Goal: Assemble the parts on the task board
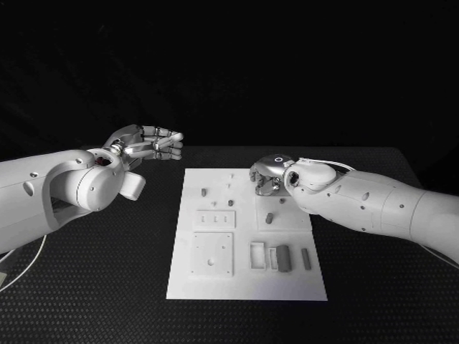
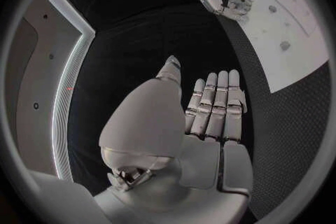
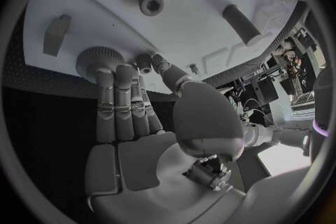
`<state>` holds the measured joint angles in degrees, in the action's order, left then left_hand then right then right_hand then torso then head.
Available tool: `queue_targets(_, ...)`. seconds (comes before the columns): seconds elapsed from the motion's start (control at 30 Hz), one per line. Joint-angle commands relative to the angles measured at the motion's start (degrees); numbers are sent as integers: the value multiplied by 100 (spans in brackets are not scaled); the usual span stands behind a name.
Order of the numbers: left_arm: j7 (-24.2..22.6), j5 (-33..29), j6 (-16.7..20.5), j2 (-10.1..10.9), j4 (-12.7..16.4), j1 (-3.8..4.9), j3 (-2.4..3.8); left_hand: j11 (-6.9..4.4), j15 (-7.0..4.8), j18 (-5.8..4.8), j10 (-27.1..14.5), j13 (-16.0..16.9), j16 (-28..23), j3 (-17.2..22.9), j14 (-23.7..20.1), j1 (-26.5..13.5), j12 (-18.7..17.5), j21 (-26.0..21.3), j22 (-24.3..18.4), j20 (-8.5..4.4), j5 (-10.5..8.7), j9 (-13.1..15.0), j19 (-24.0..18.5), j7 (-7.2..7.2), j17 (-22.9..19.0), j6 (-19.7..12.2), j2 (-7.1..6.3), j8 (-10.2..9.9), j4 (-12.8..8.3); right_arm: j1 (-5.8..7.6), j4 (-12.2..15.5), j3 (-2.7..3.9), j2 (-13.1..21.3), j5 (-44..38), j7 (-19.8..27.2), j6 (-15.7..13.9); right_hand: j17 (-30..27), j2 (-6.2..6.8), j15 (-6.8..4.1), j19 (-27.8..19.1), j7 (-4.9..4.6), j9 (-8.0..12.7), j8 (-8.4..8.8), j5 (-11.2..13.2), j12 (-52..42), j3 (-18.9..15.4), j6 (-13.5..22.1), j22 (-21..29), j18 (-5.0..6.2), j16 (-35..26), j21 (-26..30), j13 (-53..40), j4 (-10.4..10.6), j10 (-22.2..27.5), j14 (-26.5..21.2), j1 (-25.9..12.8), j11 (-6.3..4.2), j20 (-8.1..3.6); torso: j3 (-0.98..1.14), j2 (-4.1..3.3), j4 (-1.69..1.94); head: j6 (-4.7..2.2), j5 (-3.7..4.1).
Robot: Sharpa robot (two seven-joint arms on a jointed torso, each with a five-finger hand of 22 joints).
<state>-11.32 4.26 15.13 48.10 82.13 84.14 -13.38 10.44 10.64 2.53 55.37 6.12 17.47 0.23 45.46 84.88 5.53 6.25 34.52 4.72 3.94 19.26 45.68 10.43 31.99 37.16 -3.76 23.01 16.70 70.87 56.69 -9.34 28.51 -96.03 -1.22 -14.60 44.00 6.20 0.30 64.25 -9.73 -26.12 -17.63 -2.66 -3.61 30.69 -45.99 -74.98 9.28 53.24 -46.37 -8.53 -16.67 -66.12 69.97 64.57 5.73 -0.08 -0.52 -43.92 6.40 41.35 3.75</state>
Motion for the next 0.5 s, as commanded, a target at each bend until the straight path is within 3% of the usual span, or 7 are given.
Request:
queue_targets(0.03,-29,22,-87,-3,13,9,4,-10,-12,44,-25,-6,-25,-28,34,2,-39,-26,-8,6,-33,-9,38,195,4,37,-36,-39,4,-59,-3,-37,21,-45,-131,210,-3,16,-16,0,6,-16,-29,-23,-53,37,-59,-107,572,44,-28,48,0,68,12,66,93,6,1,-3,3,-5,1)
queue_targets(0.23,-23,22,-83,3,9,9,4,-11,-12,44,-25,-7,-27,-27,35,3,-42,-27,-9,6,-34,-10,39,194,5,38,-36,-41,4,-59,2,-37,7,-68,-111,187,-10,-20,-42,-1,15,-29,-45,-24,-68,117,-90,-110,572,62,-43,30,-13,3,21,226,67,-11,8,-9,5,-22,1)
queue_targets(0.5,-15,22,-80,-7,3,9,4,-11,-13,44,-23,-7,-29,-26,36,6,-45,-29,-10,5,-34,-11,40,193,6,40,-36,-43,3,-59,20,-37,-4,-106,-117,87,-30,-59,-96,21,14,-48,-70,-24,-119,482,-163,-113,572,90,-85,-24,-13,-190,66,582,9,-19,6,-10,9,-30,7)
